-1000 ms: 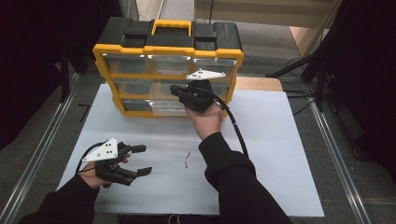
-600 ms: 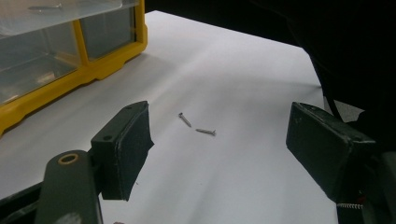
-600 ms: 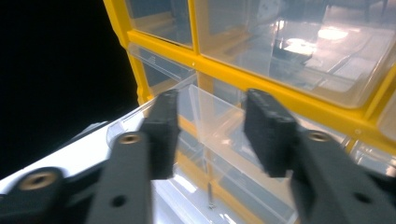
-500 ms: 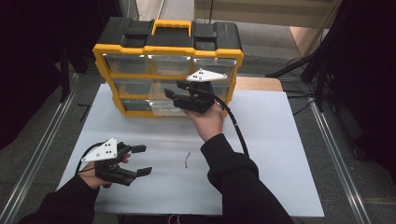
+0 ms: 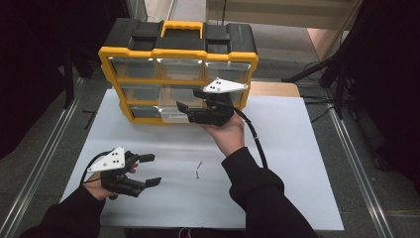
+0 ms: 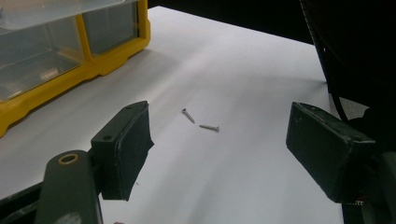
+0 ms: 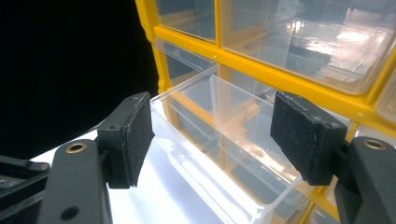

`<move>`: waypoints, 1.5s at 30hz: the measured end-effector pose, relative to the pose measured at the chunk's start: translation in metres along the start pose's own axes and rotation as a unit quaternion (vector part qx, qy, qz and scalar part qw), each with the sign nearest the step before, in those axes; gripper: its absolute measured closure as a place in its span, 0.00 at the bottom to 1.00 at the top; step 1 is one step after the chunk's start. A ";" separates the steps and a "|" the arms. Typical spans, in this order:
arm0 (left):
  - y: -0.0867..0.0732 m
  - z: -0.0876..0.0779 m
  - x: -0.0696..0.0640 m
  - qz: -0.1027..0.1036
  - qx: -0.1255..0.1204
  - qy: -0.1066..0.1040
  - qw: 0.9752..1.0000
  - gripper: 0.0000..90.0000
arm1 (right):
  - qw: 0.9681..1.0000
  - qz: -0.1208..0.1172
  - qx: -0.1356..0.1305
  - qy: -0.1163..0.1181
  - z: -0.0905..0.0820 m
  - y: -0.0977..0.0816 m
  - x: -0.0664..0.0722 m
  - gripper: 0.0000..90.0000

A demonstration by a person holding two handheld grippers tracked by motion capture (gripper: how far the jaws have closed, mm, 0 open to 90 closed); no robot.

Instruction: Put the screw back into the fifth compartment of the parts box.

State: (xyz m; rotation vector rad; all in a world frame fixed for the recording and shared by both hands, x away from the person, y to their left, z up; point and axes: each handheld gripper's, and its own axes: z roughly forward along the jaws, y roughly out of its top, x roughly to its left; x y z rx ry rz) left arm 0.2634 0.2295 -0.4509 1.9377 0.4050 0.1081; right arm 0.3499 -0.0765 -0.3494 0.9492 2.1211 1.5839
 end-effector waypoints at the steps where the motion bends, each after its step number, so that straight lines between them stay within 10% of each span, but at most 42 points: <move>1: 0.000 0.000 0.000 -0.001 0.000 0.000 1.000 0.24 | 1.000 0.003 -0.002 0.001 -0.001 0.000 0.000 0.35; 45: 0.001 -0.002 0.000 -0.003 -0.005 0.003 1.000 0.24 | 0.998 0.007 0.010 0.058 -0.026 -0.066 0.035 0.33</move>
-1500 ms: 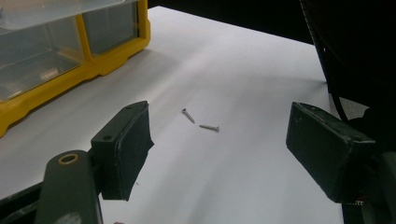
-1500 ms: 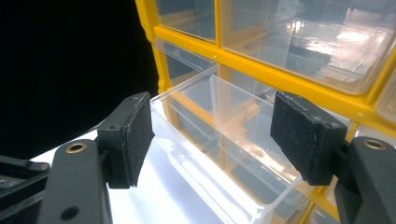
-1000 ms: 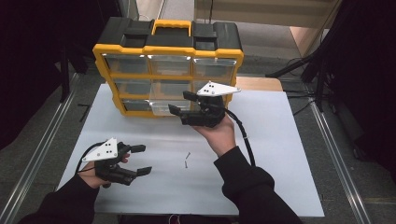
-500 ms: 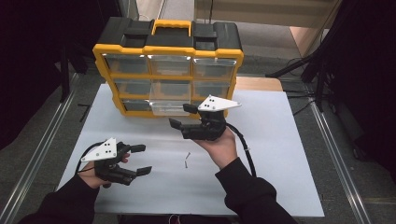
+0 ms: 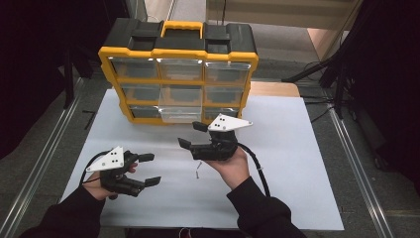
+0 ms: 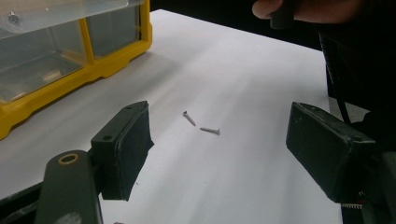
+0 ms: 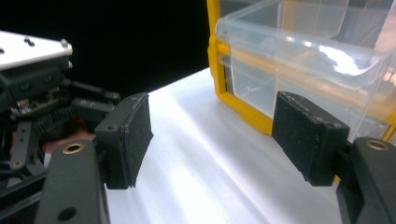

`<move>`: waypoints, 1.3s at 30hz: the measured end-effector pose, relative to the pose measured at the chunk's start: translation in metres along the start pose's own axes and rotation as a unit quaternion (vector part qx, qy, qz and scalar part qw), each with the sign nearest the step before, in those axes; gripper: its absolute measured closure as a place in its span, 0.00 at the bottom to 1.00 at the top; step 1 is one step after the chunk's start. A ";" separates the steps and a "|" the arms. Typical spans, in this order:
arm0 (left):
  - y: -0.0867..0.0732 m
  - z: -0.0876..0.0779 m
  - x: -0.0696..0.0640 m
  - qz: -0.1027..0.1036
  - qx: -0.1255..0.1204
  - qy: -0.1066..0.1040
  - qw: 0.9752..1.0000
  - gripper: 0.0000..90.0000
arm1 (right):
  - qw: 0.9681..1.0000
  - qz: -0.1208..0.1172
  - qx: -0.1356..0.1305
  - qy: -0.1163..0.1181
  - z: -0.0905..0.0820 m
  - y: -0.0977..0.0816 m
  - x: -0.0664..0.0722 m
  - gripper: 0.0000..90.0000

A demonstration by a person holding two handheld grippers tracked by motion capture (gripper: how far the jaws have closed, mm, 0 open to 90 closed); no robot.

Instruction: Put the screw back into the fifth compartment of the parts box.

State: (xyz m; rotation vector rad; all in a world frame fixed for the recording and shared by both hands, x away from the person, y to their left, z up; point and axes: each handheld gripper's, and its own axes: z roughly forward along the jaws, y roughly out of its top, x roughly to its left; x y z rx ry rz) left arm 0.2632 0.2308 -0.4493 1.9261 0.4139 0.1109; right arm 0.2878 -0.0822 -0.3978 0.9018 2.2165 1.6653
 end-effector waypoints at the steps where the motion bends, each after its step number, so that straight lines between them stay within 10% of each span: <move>1: 0.000 0.000 0.000 0.000 0.000 0.000 1.000 0.24 | 1.000 -0.002 -0.001 0.000 0.000 -0.002 0.000 0.33; 39: 0.001 -0.001 -0.001 0.004 -0.002 -0.003 1.000 0.24 | 1.000 0.009 -0.001 0.023 -0.006 -0.090 0.012 0.34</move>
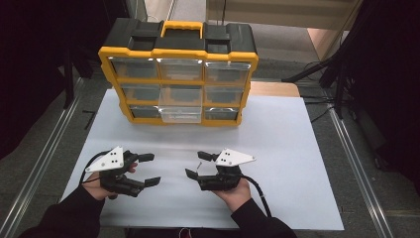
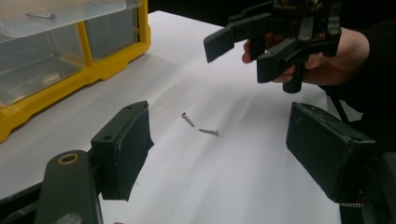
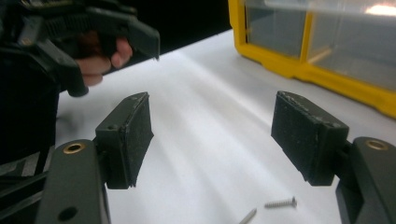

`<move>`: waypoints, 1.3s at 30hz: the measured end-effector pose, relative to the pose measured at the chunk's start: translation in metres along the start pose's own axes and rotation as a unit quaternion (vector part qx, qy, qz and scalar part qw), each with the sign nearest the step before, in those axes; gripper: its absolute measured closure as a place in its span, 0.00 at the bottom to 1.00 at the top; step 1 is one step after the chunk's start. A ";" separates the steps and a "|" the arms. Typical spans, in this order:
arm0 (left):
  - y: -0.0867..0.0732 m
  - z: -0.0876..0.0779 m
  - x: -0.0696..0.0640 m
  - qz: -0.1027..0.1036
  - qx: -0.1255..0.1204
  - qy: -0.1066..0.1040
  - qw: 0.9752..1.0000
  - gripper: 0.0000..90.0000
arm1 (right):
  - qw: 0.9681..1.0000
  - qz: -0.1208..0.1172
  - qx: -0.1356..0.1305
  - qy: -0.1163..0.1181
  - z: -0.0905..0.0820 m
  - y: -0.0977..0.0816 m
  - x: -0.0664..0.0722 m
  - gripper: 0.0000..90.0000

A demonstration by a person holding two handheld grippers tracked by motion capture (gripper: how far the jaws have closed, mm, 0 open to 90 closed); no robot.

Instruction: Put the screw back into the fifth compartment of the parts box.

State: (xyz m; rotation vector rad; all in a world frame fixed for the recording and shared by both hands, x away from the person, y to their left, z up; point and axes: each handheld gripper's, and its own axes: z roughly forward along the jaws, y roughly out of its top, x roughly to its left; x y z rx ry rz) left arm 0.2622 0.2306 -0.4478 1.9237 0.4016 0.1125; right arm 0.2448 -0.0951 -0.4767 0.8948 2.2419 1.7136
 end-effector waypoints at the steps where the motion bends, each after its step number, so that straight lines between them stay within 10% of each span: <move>1: 0.000 0.000 0.000 0.001 0.000 0.000 1.000 0.24 | 1.000 0.002 0.004 -0.002 0.000 -0.003 0.000 0.34; 17: 0.000 0.000 0.000 0.004 0.001 0.001 1.000 0.24 | 0.998 0.005 0.058 -0.019 0.009 -0.026 -0.003 0.38; 39: 0.001 0.000 0.000 0.003 0.006 0.001 1.000 0.24 | 0.984 0.024 0.156 -0.083 0.027 -0.034 -0.001 0.53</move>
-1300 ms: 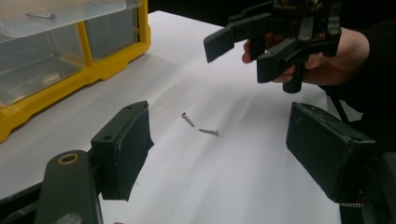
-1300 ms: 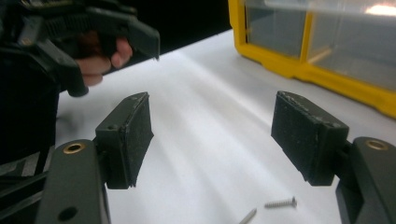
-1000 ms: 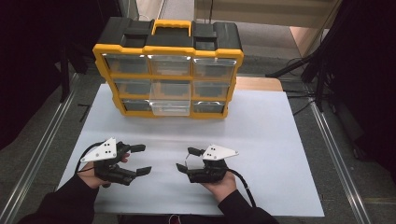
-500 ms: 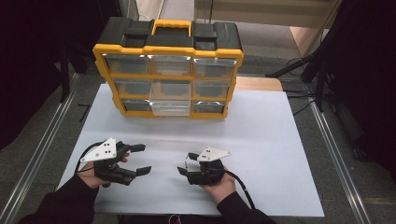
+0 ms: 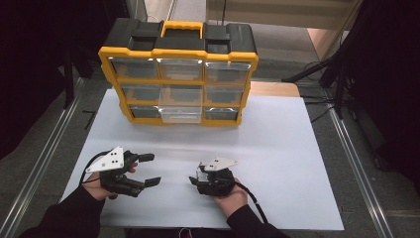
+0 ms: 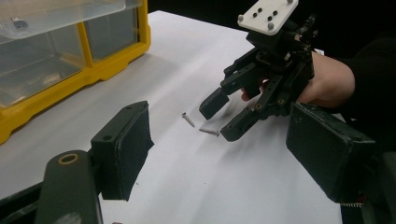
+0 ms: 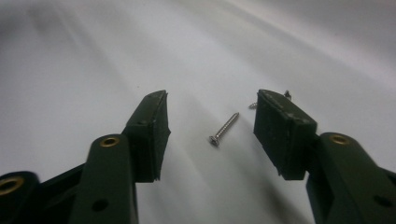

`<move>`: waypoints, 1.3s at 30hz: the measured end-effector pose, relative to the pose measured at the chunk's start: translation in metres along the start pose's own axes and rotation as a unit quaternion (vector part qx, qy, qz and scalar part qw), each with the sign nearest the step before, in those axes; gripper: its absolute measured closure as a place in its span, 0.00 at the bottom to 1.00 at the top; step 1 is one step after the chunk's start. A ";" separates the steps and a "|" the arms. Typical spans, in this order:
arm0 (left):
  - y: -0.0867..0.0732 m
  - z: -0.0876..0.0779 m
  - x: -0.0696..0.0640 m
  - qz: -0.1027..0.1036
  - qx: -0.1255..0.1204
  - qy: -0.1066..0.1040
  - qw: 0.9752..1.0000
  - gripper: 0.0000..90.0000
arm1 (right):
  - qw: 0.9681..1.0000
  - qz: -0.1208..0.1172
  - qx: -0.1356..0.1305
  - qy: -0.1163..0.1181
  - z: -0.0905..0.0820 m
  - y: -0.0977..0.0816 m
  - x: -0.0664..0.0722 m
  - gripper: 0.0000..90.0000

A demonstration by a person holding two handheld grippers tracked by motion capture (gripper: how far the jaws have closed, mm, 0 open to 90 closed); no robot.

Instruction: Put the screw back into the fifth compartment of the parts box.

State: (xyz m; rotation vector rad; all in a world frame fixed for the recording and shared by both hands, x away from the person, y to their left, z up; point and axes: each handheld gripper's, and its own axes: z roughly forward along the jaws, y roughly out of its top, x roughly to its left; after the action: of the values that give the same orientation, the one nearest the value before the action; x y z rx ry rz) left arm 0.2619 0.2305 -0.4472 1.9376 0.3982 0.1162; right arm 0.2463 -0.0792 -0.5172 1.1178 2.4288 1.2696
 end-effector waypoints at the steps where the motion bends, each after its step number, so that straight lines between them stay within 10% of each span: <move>1: 0.000 0.000 0.000 0.000 0.000 0.000 1.000 0.24 | 1.000 0.000 0.004 -0.003 0.001 0.000 0.000 0.54; 23: -0.001 0.000 0.000 -0.001 -0.003 -0.001 1.000 0.24 | 0.998 0.003 0.028 -0.053 0.007 0.002 0.005 0.93; 39: 0.000 0.000 0.000 -0.002 -0.007 -0.001 1.000 0.24 | 1.000 0.009 0.025 -0.017 0.005 0.002 0.000 0.99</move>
State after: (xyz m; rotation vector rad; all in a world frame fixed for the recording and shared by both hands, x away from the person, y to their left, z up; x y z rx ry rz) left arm 0.2623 0.2306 -0.4478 1.9231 0.3993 0.1125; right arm 0.2498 -0.0754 -0.5187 1.1675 2.4436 1.1920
